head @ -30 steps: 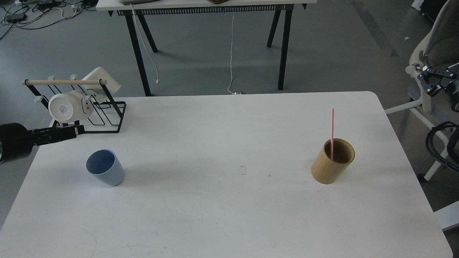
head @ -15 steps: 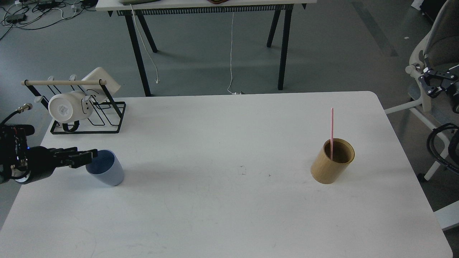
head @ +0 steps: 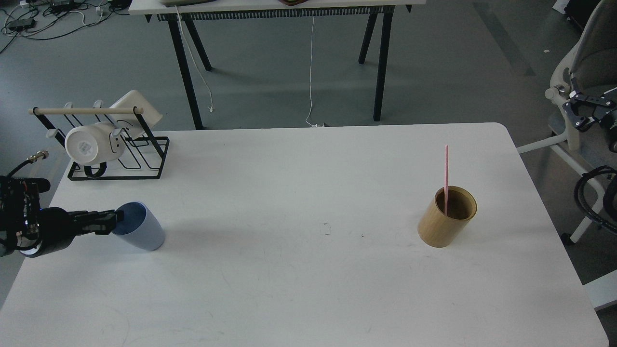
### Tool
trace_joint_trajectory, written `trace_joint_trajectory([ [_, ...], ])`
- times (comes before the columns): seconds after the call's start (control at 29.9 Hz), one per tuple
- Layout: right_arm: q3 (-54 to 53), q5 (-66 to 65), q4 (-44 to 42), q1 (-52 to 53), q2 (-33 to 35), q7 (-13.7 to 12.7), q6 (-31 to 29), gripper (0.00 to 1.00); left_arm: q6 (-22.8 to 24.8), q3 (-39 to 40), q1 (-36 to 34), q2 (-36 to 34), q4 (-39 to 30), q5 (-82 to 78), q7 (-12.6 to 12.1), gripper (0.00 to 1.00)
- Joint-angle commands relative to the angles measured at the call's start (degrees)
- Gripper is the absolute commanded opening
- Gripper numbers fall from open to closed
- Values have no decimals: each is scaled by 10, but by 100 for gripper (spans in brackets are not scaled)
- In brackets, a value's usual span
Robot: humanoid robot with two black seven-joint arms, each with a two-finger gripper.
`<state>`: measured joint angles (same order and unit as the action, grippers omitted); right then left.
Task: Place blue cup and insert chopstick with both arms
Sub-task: 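Grasp the light blue cup with the left gripper, then carry the blue cup toward the table center with the left gripper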
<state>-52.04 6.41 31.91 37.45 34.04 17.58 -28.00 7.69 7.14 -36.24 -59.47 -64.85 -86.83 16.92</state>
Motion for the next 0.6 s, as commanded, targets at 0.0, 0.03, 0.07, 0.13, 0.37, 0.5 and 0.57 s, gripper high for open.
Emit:
trace_joint_trajectory([
  [0.0,-1,-1,0,0,1,0,0,99,3,3,-7,-2,-16,-3,8,1],
  [0.03,-1,0,0,0,1,0,0,99,6,4,-14,-3,-24,-2,8,1],
  [0.07,-1,0,0,0,2,0,0,99,9,3,-26,-5,-29,-2,8,1],
  [0.13,-1,0,2,0,7,0,0,99,31,2,-62,-4,-41,-3,7,1],
  [0.37,-2,0,2,10,15,-5,0,99,117,2,-171,59,-84,-67,-58,0],
  [0.5,4,-1,2,30,24,-8,0,99,178,2,-204,138,-89,-135,-69,0],
  [0.57,5,-2,2,35,27,-8,0,99,200,2,-218,181,-87,-178,-69,1],
])
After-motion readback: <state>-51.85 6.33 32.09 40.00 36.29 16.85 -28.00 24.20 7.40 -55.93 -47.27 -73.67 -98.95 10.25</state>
